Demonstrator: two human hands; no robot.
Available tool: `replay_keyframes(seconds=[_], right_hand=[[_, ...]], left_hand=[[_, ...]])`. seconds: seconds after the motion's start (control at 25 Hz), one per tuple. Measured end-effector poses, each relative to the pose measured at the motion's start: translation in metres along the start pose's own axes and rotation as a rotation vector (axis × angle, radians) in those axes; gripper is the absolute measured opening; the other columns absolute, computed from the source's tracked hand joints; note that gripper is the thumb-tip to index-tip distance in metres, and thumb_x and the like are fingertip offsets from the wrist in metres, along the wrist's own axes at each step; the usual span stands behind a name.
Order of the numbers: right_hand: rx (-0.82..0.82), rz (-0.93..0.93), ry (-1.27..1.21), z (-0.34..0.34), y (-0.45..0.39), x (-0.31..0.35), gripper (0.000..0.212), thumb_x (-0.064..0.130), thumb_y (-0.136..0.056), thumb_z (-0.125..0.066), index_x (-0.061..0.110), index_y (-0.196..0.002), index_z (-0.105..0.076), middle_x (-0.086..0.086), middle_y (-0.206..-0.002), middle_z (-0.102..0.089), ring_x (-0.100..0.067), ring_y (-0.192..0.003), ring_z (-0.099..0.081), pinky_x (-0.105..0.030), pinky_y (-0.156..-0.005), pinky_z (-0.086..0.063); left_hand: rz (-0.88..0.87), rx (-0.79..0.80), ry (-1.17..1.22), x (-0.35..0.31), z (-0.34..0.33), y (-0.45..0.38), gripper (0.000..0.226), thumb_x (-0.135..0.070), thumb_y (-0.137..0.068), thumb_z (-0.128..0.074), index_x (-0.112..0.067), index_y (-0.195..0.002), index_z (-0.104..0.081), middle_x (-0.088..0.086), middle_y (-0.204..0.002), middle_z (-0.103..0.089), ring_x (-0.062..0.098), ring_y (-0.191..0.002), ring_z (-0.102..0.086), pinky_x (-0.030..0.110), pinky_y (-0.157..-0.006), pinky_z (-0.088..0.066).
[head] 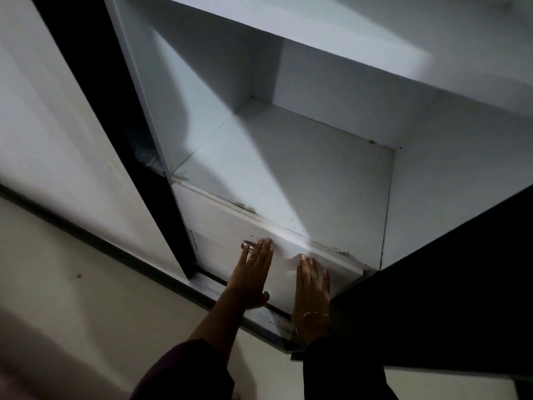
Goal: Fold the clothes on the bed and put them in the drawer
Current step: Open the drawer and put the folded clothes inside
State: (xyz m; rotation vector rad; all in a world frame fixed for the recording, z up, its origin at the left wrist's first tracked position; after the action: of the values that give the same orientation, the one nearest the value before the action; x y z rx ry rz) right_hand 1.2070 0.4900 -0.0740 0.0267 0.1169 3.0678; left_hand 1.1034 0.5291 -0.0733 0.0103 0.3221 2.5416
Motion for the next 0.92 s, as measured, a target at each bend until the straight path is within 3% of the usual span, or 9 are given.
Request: replay_keyframes(seconds=[0.28,0.32,0.4,0.48,0.56,0.68,0.72,0.8,0.92], right_hand=[[0.119,-0.115,-0.020,-0.010,-0.019,-0.006,0.143,0.030,-0.002,-0.092,0.002,-0.132,-0.039,-0.017,-0.132,-0.054,-0.031,-0.125,-0.038,-0.052,-0.105,-0.026],[0.138,-0.130,0.014,-0.007,-0.020,-0.008,0.145,0.032,-0.011,-0.093,0.002,-0.139,-0.032,-0.016,-0.142,-0.042,-0.032,-0.131,-0.036,-0.052,-0.108,-0.021],[0.187,-0.146,0.057,-0.004,-0.019,-0.012,0.130,0.033,-0.055,-0.086,0.005,-0.145,0.004,-0.012,-0.149,0.009,-0.030,-0.145,-0.008,-0.050,-0.111,0.008],[0.185,-0.123,0.081,-0.004,-0.020,-0.010,0.110,0.028,-0.082,-0.065,0.007,-0.134,0.029,-0.010,-0.137,0.036,-0.029,-0.143,0.018,-0.050,-0.099,0.034],[0.179,-0.083,0.182,-0.001,-0.019,-0.003,0.100,0.031,-0.088,-0.055,0.008,-0.129,0.033,-0.014,-0.135,0.040,-0.032,-0.138,0.028,-0.058,-0.098,0.029],[0.180,-0.016,0.126,0.000,-0.017,0.015,0.096,0.036,-0.084,-0.061,0.010,-0.142,0.011,-0.023,-0.144,0.024,-0.039,-0.137,0.016,-0.060,-0.107,0.002],[0.124,0.038,0.117,0.002,-0.017,0.023,0.101,0.037,-0.069,-0.075,0.008,-0.146,-0.016,-0.026,-0.150,0.001,-0.041,-0.140,-0.009,-0.060,-0.106,-0.013],[0.109,0.124,0.063,-0.019,-0.014,0.035,0.097,0.036,-0.032,-0.090,0.006,-0.120,-0.062,-0.024,-0.133,-0.051,-0.038,-0.117,-0.055,-0.055,-0.089,-0.044],[0.226,0.224,0.019,-0.072,-0.011,0.050,0.090,0.032,-0.025,-0.091,0.005,-0.109,-0.069,-0.017,-0.119,-0.064,-0.031,-0.106,-0.064,-0.045,-0.079,-0.054]], left_hand=[[-0.051,-0.014,-0.076,0.010,0.006,-0.017,0.103,-0.042,-0.078,-0.060,-0.001,-0.147,0.004,0.016,-0.150,0.019,0.029,-0.138,0.020,0.048,-0.113,0.011],[-0.043,0.023,-0.092,0.011,0.004,-0.017,0.107,-0.045,-0.068,-0.067,0.001,-0.147,-0.010,0.019,-0.154,0.005,0.031,-0.141,0.007,0.050,-0.114,0.001],[-0.034,0.036,-0.070,0.014,-0.002,-0.020,0.111,-0.048,-0.043,-0.077,0.001,-0.137,-0.043,0.021,-0.148,-0.032,0.034,-0.138,-0.028,0.053,-0.109,-0.022],[-0.048,0.007,-0.081,0.015,-0.001,-0.022,0.108,-0.046,-0.036,-0.078,-0.001,-0.130,-0.050,0.019,-0.144,-0.041,0.034,-0.134,-0.038,0.054,-0.107,-0.026],[-0.062,-0.071,-0.062,0.017,0.009,-0.020,0.103,-0.038,-0.040,-0.077,-0.005,-0.132,-0.045,0.017,-0.147,-0.037,0.033,-0.136,-0.033,0.055,-0.107,-0.025],[-0.033,-0.120,-0.022,0.023,0.003,-0.014,0.097,-0.024,-0.045,-0.077,-0.006,-0.133,-0.042,0.019,-0.145,-0.038,0.037,-0.133,-0.039,0.058,-0.102,-0.028],[-0.030,-0.103,-0.023,0.023,-0.005,-0.011,0.093,-0.023,-0.044,-0.080,-0.006,-0.130,-0.049,0.020,-0.140,-0.045,0.036,-0.129,-0.045,0.057,-0.099,-0.031],[-0.036,-0.033,-0.034,0.022,-0.033,-0.004,0.085,-0.025,-0.037,-0.086,-0.007,-0.117,-0.064,0.018,-0.126,-0.059,0.033,-0.121,-0.052,0.054,-0.094,-0.037],[-0.035,0.051,-0.044,0.031,-0.082,0.003,0.082,-0.025,-0.025,-0.090,-0.010,-0.104,-0.072,0.015,-0.113,-0.067,0.031,-0.109,-0.062,0.051,-0.091,-0.038]])
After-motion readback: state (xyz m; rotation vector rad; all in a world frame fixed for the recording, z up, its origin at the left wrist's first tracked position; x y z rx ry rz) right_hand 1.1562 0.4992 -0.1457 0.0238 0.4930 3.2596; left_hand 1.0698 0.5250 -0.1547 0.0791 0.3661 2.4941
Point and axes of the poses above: each hand's wrist, its own y-axis away from the middle knuckle, its own z-axis out of the back of the hand, x = y × z, the point moved 9 cm from there along -y, towards the middle knuckle
